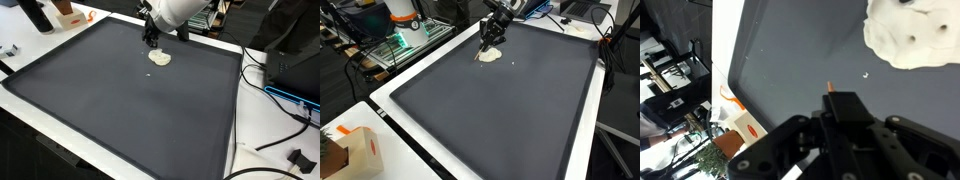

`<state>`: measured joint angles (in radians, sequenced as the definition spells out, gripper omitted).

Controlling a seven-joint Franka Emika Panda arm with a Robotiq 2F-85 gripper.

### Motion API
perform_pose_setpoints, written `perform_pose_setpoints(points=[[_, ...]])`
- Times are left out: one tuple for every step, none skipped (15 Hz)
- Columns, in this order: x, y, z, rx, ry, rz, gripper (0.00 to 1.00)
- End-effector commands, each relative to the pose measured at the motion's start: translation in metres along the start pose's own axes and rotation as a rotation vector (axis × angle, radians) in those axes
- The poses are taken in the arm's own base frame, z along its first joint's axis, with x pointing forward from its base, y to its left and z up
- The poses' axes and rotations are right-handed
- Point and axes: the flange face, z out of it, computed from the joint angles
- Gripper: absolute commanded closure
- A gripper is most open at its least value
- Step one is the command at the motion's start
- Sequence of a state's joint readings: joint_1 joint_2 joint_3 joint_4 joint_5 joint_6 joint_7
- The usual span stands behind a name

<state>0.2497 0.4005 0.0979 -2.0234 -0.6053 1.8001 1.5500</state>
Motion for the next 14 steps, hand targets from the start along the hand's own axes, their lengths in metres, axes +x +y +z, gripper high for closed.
perform_pose_setpoints(points=[[0.003,-0.008,0.009,-0.045,0.015,0.004,0.97],[0.004,-0.009,0.012,-0.051,0.012,0.003,0.97],[0.004,-0.010,0.016,-0.057,0.010,0.001,0.97],[0.004,-0.011,0.018,-0.062,0.007,-0.003,0.97],[0.004,-0.012,0.021,-0.068,0.004,-0.005,0.97],[0.003,-0.012,0.024,-0.072,0.001,-0.010,0.97],[0.003,-0.013,0.026,-0.076,0.000,-0.014,0.97],[0.002,-0.014,0.028,-0.080,0.003,-0.019,0.97],[0.001,-0.014,0.030,-0.083,0.005,-0.023,0.97],[0.000,-0.015,0.032,-0.084,0.009,-0.030,0.97],[-0.001,-0.015,0.033,-0.085,0.012,-0.036,0.97],[-0.003,-0.016,0.034,-0.085,0.013,-0.044,0.97],[-0.004,-0.016,0.034,-0.084,0.014,-0.051,0.97],[-0.006,-0.017,0.034,-0.084,0.016,-0.058,0.97]])
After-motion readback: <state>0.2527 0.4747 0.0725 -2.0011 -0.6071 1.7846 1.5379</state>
